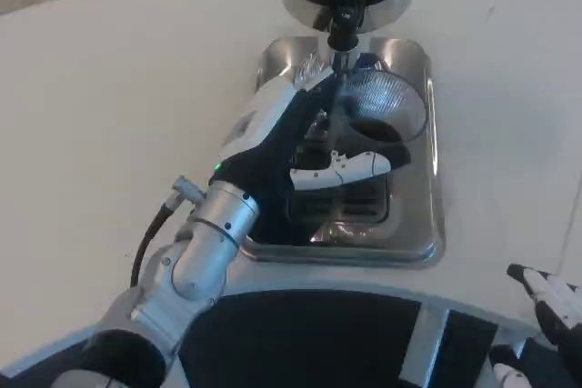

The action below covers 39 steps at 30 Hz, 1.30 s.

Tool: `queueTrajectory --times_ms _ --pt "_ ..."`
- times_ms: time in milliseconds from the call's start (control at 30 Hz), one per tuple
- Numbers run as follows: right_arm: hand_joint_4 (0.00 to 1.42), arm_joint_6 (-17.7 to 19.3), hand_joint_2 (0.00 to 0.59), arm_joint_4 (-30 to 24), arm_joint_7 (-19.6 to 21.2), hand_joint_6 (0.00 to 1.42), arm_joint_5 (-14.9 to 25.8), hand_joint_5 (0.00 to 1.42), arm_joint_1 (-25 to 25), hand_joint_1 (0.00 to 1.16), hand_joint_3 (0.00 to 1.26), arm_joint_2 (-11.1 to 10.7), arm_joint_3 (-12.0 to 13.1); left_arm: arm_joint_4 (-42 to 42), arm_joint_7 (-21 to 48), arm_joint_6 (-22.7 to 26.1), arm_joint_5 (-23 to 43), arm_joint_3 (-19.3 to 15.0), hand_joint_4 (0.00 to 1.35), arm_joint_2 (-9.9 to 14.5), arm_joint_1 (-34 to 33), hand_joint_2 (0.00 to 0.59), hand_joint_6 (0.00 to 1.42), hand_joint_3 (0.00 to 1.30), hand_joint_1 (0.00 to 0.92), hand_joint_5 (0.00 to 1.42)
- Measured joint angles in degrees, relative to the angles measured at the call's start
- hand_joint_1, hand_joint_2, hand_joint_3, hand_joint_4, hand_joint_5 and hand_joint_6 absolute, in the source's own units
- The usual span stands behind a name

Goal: Grasp the cup under the faucet to collect the drink, then remove the cup.

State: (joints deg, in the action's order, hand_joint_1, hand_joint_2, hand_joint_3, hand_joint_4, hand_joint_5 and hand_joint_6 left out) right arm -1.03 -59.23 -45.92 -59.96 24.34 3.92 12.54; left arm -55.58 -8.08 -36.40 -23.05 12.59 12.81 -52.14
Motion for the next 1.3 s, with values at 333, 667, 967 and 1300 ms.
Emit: queueTrajectory --times_ms 333,667,967,1300 --pt "0.00 -0.01 0.529 0.00 0.00 0.00 0.22 0.00 -0.89 0.20 0.02 0.08 0.47 0.01 0.04 0.61 -0.03 0.29 0.20 0.70 0.00 0.071 0.10 0.20 0.422 0.38" --pt "0.00 -0.01 0.526 0.00 0.00 0.00 0.45 0.00 -1.10 0.20 0.03 0.33 0.57 0.05 -3.11 2.48 -0.84 1.93 0.29 0.85 -0.01 0.076 0.12 0.31 0.458 0.52" --pt "0.00 0.00 0.522 0.00 0.02 0.00 1.52 0.00 -1.01 0.22 0.03 0.79 2.02 0.54 -6.31 4.55 -2.43 2.36 0.46 0.47 -0.01 0.082 0.17 0.47 0.481 0.70" --pt "0.00 0.81 0.509 0.00 0.56 0.00 2.73 0.00 -0.11 0.26 0.03 1.16 2.73 2.24 -12.51 5.81 -2.58 2.08 0.72 -1.25 2.20 0.066 0.27 0.71 0.519 0.94"
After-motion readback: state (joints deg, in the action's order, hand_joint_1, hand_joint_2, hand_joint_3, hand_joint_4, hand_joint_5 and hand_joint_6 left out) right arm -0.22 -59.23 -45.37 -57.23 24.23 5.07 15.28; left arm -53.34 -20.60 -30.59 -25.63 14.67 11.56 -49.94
